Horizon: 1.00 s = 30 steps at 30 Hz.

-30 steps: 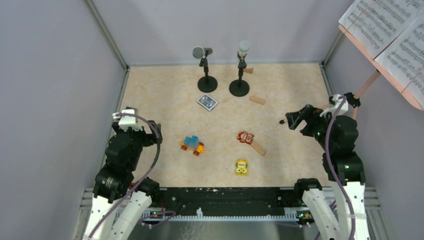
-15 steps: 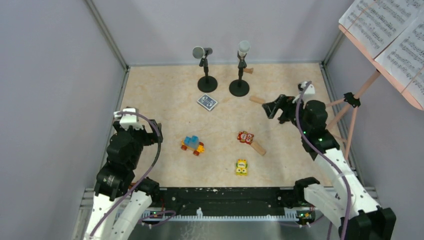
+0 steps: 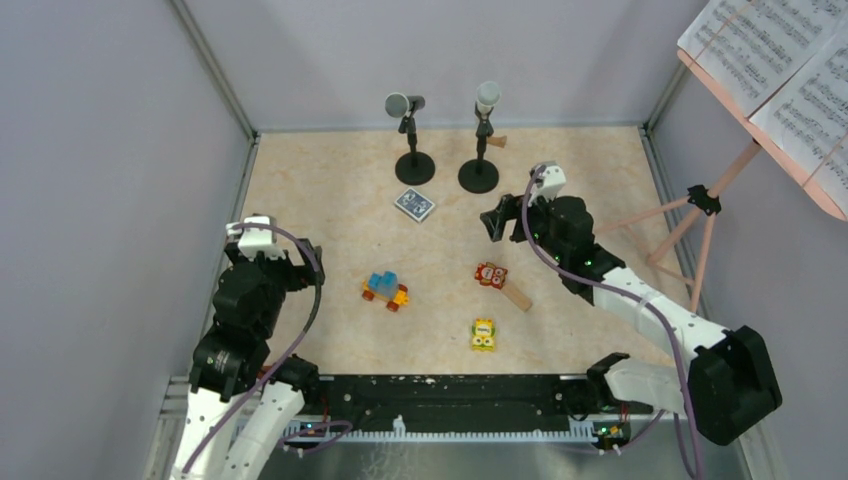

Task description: Pack up the instrument practice props

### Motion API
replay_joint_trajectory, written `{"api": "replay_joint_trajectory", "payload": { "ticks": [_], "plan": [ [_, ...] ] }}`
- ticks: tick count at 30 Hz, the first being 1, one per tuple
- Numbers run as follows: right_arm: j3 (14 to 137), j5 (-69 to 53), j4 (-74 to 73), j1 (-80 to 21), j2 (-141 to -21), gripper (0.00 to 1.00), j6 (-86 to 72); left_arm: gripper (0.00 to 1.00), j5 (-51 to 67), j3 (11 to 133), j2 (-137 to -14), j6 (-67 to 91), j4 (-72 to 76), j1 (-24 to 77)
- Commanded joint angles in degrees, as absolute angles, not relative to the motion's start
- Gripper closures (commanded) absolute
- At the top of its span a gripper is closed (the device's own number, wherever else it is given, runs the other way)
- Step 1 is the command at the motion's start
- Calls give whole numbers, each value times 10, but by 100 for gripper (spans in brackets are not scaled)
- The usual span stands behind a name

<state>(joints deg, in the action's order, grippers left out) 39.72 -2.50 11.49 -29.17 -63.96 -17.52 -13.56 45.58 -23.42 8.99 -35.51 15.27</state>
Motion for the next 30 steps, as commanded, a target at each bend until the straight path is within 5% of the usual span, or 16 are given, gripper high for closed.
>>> {"api": "replay_joint_trajectory", "payload": {
  "ticks": [1,13,20,30],
  "plan": [
    [410,36,146,-295,-650,15,-163,1,-134,454,-238,87,-322,147],
    [516,454,-156,-255,-483,12,-143,1,-129,452,-241,87,-320,144],
    [570,480,-155,-81,-455,10,-108,1,-124,452,-243,86,-318,146],
    [578,483,-67,31,-501,7,-70,1,-123,452,-253,85,-319,165]
  ]
}}
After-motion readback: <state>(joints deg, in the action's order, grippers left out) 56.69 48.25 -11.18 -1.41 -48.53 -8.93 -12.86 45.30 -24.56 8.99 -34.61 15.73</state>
